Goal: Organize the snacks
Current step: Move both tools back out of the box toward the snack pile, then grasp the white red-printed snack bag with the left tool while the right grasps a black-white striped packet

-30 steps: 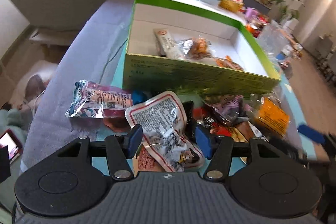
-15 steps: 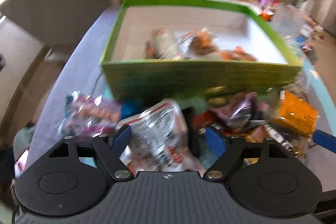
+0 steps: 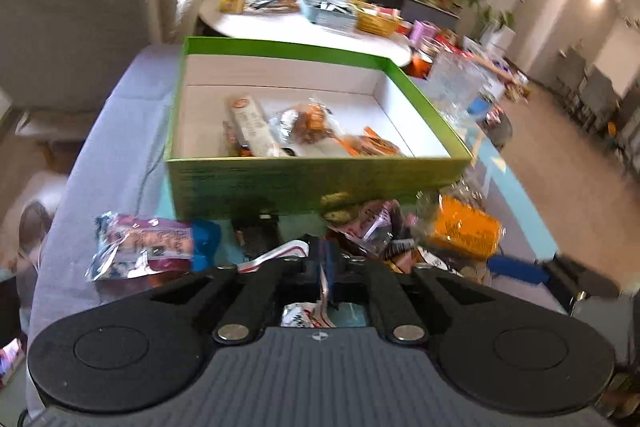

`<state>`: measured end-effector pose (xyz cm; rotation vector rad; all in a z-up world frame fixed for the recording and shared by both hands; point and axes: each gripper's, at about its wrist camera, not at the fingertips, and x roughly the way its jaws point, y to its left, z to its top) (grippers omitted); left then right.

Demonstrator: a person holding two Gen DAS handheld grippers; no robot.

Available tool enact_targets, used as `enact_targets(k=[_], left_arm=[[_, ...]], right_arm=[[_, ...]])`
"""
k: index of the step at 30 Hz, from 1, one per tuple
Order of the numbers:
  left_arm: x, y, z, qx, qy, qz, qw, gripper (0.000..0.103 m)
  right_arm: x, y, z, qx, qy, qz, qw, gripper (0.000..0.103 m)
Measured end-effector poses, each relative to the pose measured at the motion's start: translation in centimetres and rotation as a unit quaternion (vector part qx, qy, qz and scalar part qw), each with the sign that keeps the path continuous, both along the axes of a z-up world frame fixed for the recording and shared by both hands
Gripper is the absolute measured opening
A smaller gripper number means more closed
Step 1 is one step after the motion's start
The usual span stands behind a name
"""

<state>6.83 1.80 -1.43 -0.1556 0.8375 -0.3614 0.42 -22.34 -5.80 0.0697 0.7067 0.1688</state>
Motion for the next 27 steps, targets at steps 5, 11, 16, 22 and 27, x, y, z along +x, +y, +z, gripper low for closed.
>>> enact_targets(k=[5, 11, 16, 22, 27], left_arm=[[0.0, -0.1, -0.2, 0.001, 0.031, 0.036, 0.9989, 0.059], [0.0, -1.8, -2.5, 0.065, 0.083, 0.061, 0.9925, 0.059], [0.5, -3.6, -3.4, 0.099, 0.062, 0.063, 0.9912, 0.073], [-0.5, -4.3, -3.8, 0.113, 0.009, 0.023, 0.9934, 0.059], [-1.0, -3.1, -2.8, 0.068, -0.001, -0.009, 0.9976, 0.058]], right_arm=[[0.3, 0.5, -0.3, 0.0, 0.0, 0.018, 1.0, 0.055], [0.9, 0.7, -0.5, -0.014, 0.002, 0.025, 1.0, 0.055], [1.2, 0.3, -0.9, -0.001, 0.007, 0.025, 1.0, 0.055], [1.1, 0.3, -1.2, -0.006, 0.009, 0.039, 0.999, 0.055], [1.2, 0.0, -1.0, -0.005, 0.009, 0.041, 0.999, 0.055]])
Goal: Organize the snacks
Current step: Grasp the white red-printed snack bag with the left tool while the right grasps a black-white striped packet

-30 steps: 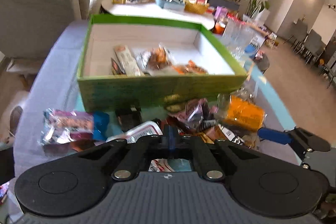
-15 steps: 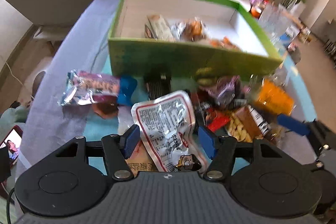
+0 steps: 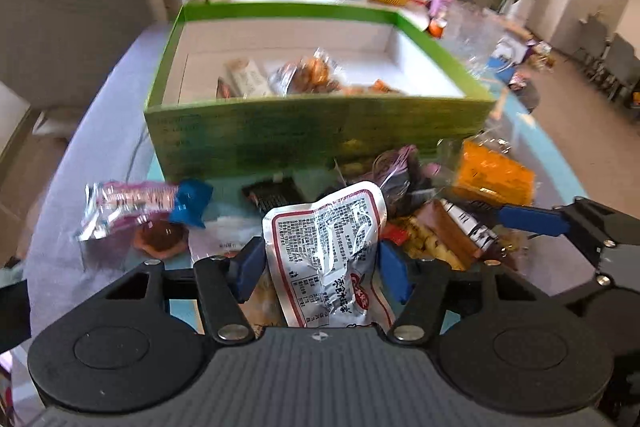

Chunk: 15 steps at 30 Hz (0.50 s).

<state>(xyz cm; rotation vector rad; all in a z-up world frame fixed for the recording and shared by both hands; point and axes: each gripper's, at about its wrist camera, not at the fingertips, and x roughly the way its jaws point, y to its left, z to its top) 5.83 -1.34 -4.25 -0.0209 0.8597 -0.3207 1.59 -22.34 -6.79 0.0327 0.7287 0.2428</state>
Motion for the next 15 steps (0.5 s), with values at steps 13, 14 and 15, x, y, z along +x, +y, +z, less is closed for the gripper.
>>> enact_targets(k=[13, 14, 15], left_arm=[[-0.9, 2.4, 3.1, -0.013, -0.035, 0.006, 0.9993, 0.059], [-0.8, 2.4, 3.2, -0.014, -0.035, 0.007, 0.9993, 0.059], [-0.8, 2.5, 3.2, -0.016, -0.035, 0.007, 0.9993, 0.059]], right_arm=[[1.0, 1.2, -0.4, -0.02, 0.003, 0.028, 0.999, 0.055], [1.3, 1.4, -0.6, -0.024, 0.007, 0.027, 0.999, 0.055], [1.6, 1.5, -0.7, -0.029, 0.01, 0.026, 0.999, 0.055]])
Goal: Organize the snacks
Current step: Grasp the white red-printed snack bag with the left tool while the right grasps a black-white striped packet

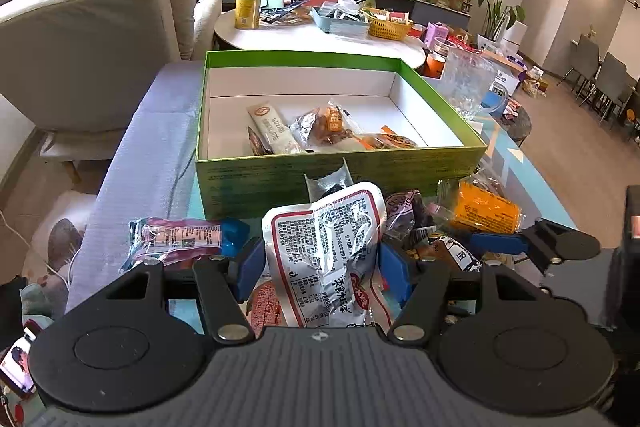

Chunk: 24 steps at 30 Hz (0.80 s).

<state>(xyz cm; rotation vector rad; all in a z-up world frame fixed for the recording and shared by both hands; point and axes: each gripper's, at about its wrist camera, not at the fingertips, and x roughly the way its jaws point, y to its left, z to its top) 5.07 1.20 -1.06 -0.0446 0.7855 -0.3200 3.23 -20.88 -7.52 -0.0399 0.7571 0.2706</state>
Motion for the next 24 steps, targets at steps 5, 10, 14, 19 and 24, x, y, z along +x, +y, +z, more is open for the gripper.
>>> enact_targets(k=[5, 10, 14, 19, 24], left_arm=[[-0.1, 0.1, 0.0, -0.002, -0.001, -0.001, 1.0, 0.059], [0.0, 0.6, 0.1, -0.011, -0.001, 0.004, 0.9999, 0.059], [0.0, 0.9, 0.7, -0.018, -0.01, 0.004, 0.9998, 0.059], [0.1, 1.3, 1.4, -0.025, -0.018, 0.008, 0.9995, 0.059], [-0.1, 1.6, 1.9, -0.03, -0.027, 0.013, 0.9991, 0.059]], right_arm=[[0.9, 0.1, -0.4, -0.014, 0.014, -0.02, 1.0, 0.055], [0.2, -0.8, 0.7, -0.001, 0.02, -0.016, 1.0, 0.043], [-0.8, -1.5, 2.2, 0.012, 0.004, -0.03, 0.999, 0.038], [-1.5, -1.9, 4.3, 0.02, -0.032, -0.048, 0.998, 0.037], [-1.7, -1.9, 5.3, 0.03, -0.056, -0.061, 0.996, 0.037]])
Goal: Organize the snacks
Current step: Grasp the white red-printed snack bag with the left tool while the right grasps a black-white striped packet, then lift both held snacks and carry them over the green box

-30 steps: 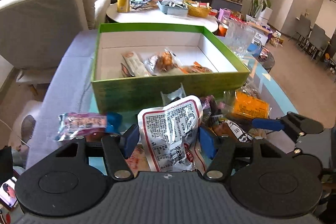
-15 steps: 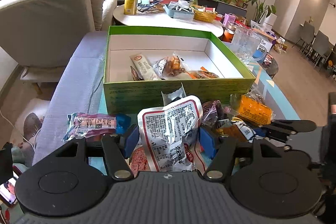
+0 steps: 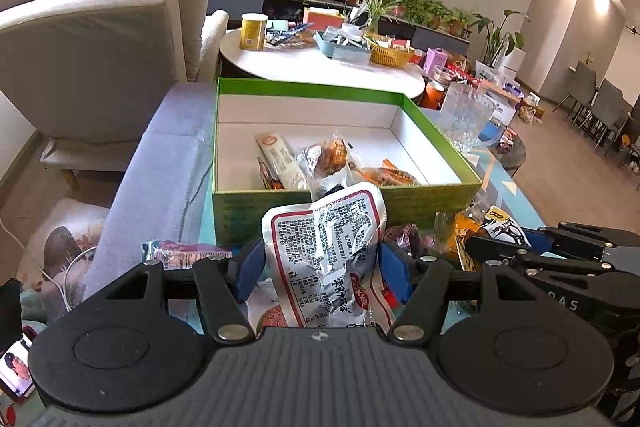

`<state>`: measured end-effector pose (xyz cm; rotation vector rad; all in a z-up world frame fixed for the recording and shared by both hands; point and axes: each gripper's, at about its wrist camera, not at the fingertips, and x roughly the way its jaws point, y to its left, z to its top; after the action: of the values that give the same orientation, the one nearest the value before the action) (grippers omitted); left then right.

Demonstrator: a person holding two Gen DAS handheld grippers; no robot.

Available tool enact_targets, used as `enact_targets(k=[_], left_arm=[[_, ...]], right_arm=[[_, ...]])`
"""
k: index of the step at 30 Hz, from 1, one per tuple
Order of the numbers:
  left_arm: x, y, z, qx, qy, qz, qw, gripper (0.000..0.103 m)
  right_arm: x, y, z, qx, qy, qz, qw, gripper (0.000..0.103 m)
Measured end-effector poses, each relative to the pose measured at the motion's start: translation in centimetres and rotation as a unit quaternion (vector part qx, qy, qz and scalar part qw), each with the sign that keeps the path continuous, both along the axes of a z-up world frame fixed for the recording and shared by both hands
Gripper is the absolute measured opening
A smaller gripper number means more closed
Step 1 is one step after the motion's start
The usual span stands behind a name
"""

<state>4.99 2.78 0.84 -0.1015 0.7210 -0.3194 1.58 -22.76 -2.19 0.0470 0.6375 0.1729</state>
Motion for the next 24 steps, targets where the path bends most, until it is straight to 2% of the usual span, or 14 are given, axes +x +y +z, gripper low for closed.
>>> enact_targets(k=[10, 16, 24], left_arm=[[0.4, 0.2, 1.0, -0.007, -0.02, 0.006, 0.9998, 0.059], [1.1, 0.1, 1.5, -0.01, -0.031, 0.009, 0.9994, 0.059], [3.5, -0.3, 3.8, -0.029, -0.082, 0.024, 0.9959, 0.059]], right_arm=[[0.9, -0.2, 1.7, 0.047, -0.028, -0.015, 0.998, 0.037], [1.6, 0.1, 2.5, 0.056, -0.039, -0.016, 0.998, 0.037], [3.7, -0.1, 3.9, 0.062, -0.059, -0.022, 0.996, 0.037]])
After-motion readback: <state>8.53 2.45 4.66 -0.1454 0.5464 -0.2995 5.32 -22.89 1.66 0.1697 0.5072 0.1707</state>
